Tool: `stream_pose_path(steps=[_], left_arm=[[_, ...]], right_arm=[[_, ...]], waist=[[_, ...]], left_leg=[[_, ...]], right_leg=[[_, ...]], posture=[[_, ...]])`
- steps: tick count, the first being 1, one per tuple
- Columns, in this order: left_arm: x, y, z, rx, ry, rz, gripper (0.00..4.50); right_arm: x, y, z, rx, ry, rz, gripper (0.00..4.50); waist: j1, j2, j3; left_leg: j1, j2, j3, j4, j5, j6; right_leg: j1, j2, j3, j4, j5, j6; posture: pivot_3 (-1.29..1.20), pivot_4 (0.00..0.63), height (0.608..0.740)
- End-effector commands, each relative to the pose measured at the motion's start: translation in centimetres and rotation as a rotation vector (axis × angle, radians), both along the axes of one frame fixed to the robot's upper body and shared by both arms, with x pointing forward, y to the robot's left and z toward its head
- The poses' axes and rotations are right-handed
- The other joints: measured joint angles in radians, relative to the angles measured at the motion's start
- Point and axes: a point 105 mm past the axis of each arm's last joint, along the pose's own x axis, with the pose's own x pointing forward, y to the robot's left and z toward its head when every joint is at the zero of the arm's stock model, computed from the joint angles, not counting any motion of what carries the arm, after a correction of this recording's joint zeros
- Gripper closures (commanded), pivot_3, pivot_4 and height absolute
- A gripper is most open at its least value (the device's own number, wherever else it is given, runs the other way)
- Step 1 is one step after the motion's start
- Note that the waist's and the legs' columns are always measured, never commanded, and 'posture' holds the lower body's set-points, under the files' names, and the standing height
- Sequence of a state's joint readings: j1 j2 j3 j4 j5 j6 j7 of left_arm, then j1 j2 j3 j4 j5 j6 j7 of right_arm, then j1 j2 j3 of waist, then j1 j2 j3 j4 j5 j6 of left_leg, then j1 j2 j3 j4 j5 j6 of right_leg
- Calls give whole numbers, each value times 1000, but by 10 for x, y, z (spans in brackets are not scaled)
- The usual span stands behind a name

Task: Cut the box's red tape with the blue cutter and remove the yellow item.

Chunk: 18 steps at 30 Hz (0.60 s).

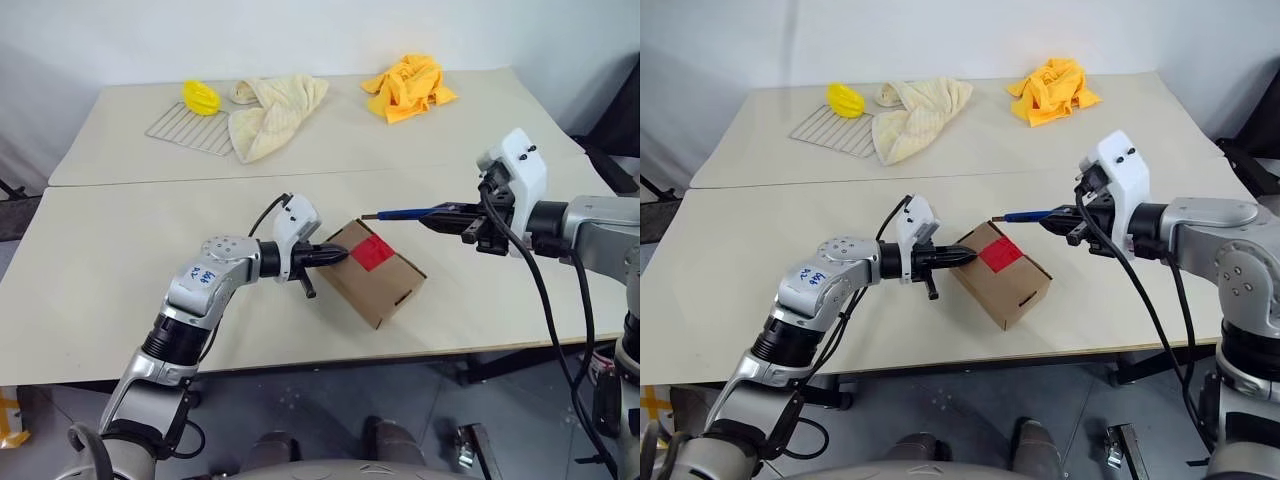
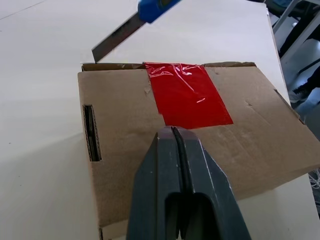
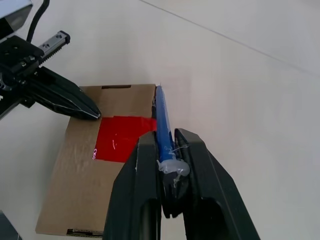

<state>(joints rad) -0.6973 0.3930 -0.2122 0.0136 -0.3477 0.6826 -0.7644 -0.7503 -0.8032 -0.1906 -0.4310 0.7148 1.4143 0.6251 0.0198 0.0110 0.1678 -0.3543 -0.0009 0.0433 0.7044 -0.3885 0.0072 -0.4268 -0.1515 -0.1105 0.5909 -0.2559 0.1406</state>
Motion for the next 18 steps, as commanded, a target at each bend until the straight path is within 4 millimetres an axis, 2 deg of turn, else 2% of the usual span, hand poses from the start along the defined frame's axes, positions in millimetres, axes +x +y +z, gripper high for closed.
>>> stream_pose_path(steps=[1,7,13,18], left_arm=[[1,-1,-8,38,23,2,4500],[3,-2,-8,46,27,3,4500],[6,-8,-8,63,50,2,4500],[7,-9,-10,81,78,16,4500]], right_arm=[[-4,4,3,-5,-30,20,4347],[-6,1,-4,-23,-9,11,4347],[-11,-7,-17,-111,44,8,4347],[-10,-11,-19,-152,73,-1,4347]], waist=[[2,0,0],[3,0,0],[6,0,0],[7,0,0]], left_leg=[[0,0,0,0,0,0],[0,0,0,1,0,0],[0,0,0,2,0,0],[0,0,-1,3,0,0]], right_leg=[[0,0,0,0,0,0],[0,0,0,0,0,0],[1,0,0,0,0,0],[2,0,0,0,0,0]], posture=[[0,150,740],[0,150,740],[0,150,740],[0,150,740]])
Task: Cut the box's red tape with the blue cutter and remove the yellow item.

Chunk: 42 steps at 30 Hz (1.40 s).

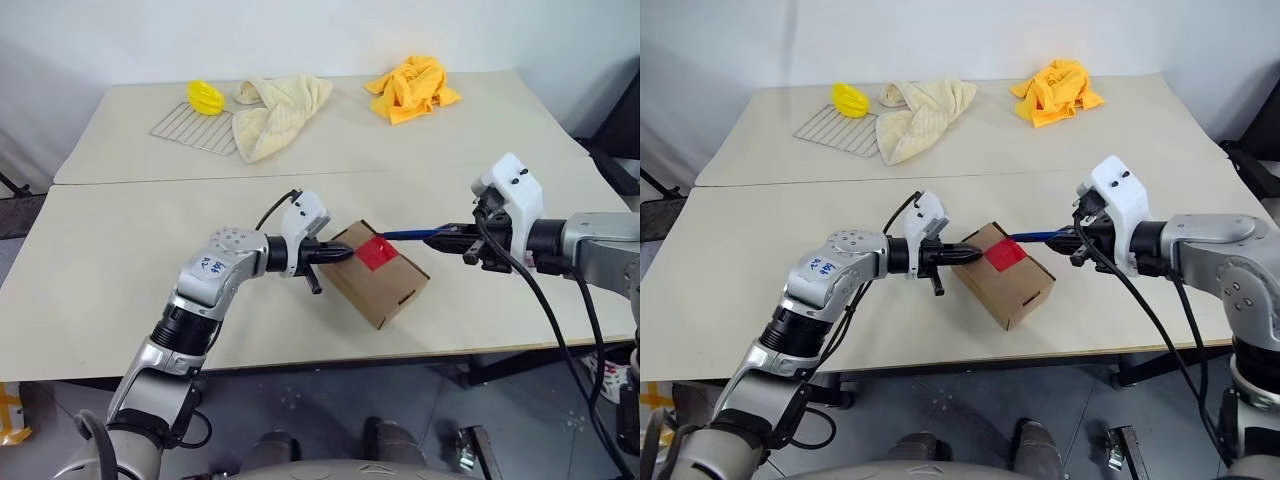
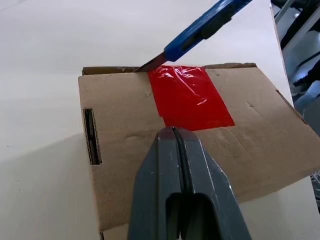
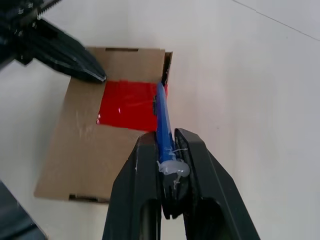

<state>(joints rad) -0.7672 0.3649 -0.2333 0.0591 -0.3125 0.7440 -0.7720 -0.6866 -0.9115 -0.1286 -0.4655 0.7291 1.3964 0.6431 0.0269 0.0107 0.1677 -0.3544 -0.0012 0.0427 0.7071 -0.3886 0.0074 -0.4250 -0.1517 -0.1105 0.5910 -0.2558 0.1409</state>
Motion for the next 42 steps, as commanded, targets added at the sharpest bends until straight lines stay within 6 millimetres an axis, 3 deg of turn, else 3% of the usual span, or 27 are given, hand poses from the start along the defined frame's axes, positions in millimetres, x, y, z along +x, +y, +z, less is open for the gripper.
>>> stream_pose_path(steps=[1,32,42], left_arm=[[1,0,-13,42,51,24,4500],[4,-2,-25,79,98,109,4500],[2,-7,-29,82,98,93,4500]], right_arm=[[-2,-2,0,-35,20,5,4347],[-17,-6,-4,-154,217,77,4347],[5,7,-5,-140,213,80,4347]], waist=[[0,0,0],[3,0,0],[-3,-1,-1]], left_leg=[[0,0,0,0,0,0],[0,0,-2,4,0,1],[2,0,-2,4,0,1]], right_leg=[[0,0,0,0,0,0],[2,0,-1,0,0,0],[3,0,0,0,1,-1]], posture=[[0,150,740],[0,150,740],[0,150,740]])
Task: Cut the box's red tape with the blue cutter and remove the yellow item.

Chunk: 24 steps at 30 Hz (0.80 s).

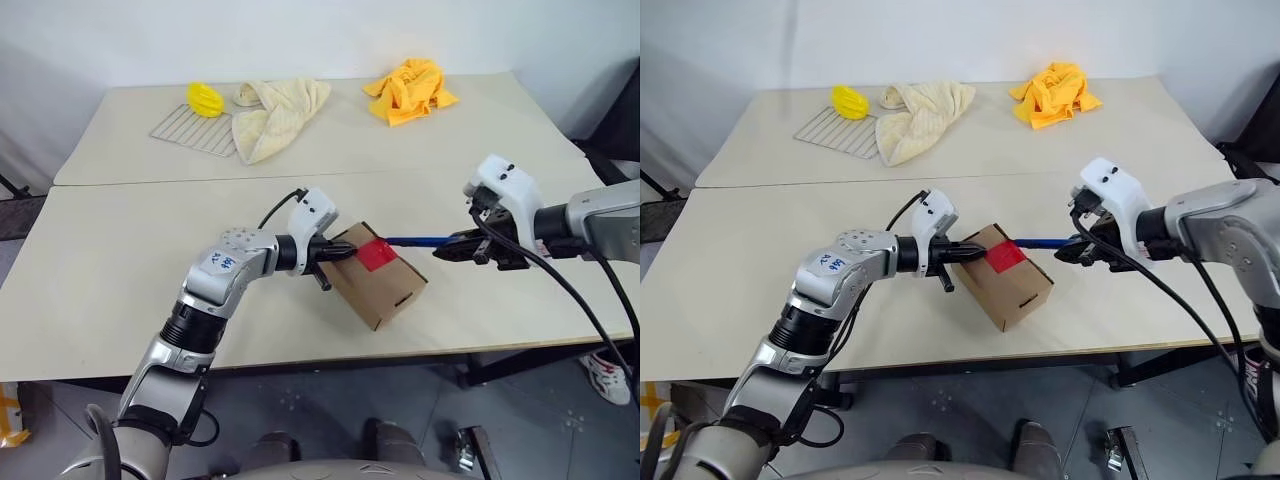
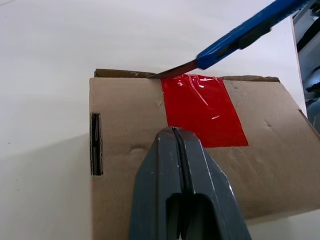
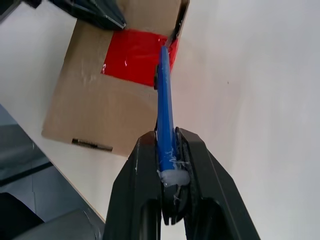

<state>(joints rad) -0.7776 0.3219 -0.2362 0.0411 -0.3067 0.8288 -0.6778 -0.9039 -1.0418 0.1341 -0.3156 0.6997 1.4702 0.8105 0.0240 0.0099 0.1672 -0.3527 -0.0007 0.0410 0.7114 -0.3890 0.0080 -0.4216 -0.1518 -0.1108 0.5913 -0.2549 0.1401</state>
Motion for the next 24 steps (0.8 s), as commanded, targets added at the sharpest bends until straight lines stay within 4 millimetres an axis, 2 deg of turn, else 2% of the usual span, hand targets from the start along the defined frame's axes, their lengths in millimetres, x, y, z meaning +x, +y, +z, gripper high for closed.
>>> stream_pose_path(steps=[1,9,24], left_arm=[[-1,1,-26,69,67,20,4500],[2,0,-27,67,68,31,4500],[11,4,-29,79,54,76,4500]], right_arm=[[2,9,-5,-3,31,36,4347],[4,10,-8,-31,89,50,4347],[-19,-4,0,-77,175,151,4347]], waist=[[0,0,0],[-1,0,0],[3,0,0]], left_leg=[[0,0,0,1,0,0],[1,0,0,3,0,0],[2,0,-2,4,-2,2]], right_leg=[[0,0,0,0,0,0],[2,0,0,0,1,0],[5,0,-2,-2,1,0]], posture=[[0,150,740],[0,150,740],[0,150,740]])
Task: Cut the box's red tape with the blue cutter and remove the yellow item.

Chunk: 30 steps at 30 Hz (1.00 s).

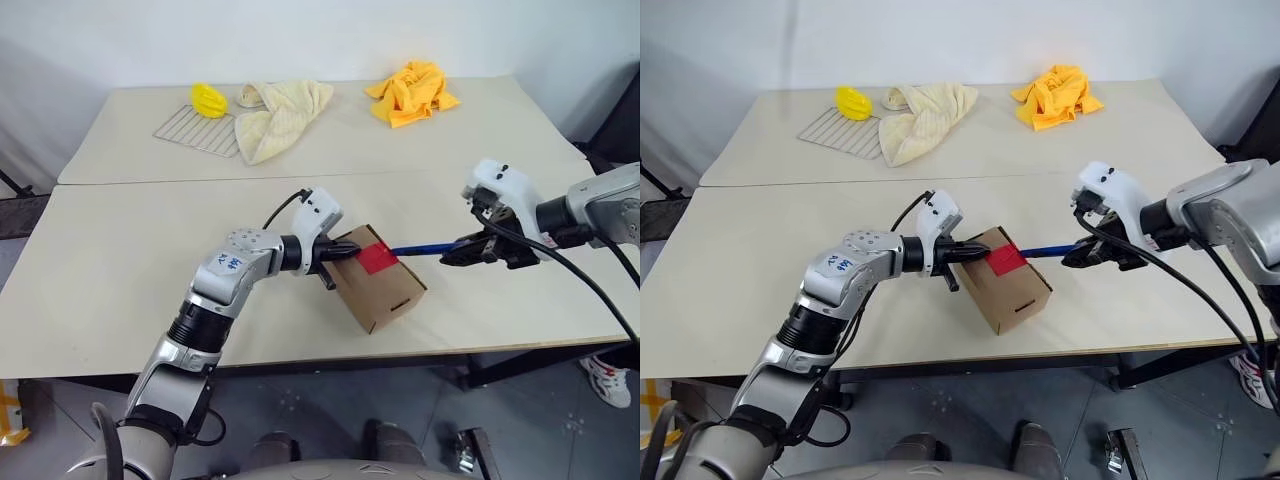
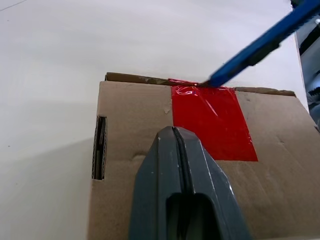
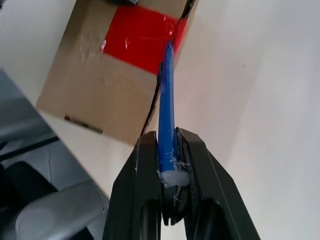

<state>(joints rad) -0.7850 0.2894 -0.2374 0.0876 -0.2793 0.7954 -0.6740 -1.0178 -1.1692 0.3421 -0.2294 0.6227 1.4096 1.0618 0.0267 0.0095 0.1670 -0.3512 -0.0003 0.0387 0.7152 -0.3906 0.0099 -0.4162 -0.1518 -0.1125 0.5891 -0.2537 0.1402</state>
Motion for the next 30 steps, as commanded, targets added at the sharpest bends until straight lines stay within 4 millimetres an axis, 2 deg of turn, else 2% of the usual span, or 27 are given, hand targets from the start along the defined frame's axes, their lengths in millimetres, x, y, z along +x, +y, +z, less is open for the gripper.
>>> stream_pose_path(steps=[1,7,15,19,21,24,27,30], left_arm=[[7,9,-26,85,56,70,4500],[10,8,-26,90,50,73,4500],[14,9,-27,102,41,78,4500],[16,8,-28,109,36,75,4500],[16,7,-29,114,33,70,4500],[16,6,-29,117,32,64,4500],[16,4,-29,122,29,54,4500],[16,2,-29,127,23,41,4500]], right_arm=[[-16,8,1,5,56,93,4347],[-31,8,3,-15,83,140,4347],[-48,-4,10,-35,85,152,4347],[-50,-16,41,20,-28,85,4347],[-50,-22,50,35,-69,54,4347],[-48,-31,63,72,-138,-1,4347],[-35,-46,77,144,-274,-105,4347],[-10,-74,63,135,-419,-266,4347]], waist=[[0,0,0],[1,0,0],[1,0,0],[3,0,0],[3,0,0],[3,-1,0],[3,-1,1],[6,-4,-1]], left_leg=[[0,0,0,0,0,0],[-1,0,-1,0,0,0],[0,0,-1,1,-1,0],[-1,0,-1,1,-1,0],[-1,0,-1,1,-1,0],[0,1,-1,1,-1,0],[0,1,-1,2,-1,1],[0,1,-2,3,-1,1]], right_leg=[[0,0,0,0,0,0],[0,0,-1,-1,0,0],[1,0,-1,-1,0,0],[1,0,-1,-2,1,0],[1,0,-1,-2,1,0],[2,0,-1,-3,2,-1],[3,0,-1,-3,3,-1],[4,-1,-2,-4,3,0]], posture=[[0,150,740],[0,150,740],[0,150,740],[0,150,740],[0,150,740],[0,150,740],[0,150,740],[0,150,740]])
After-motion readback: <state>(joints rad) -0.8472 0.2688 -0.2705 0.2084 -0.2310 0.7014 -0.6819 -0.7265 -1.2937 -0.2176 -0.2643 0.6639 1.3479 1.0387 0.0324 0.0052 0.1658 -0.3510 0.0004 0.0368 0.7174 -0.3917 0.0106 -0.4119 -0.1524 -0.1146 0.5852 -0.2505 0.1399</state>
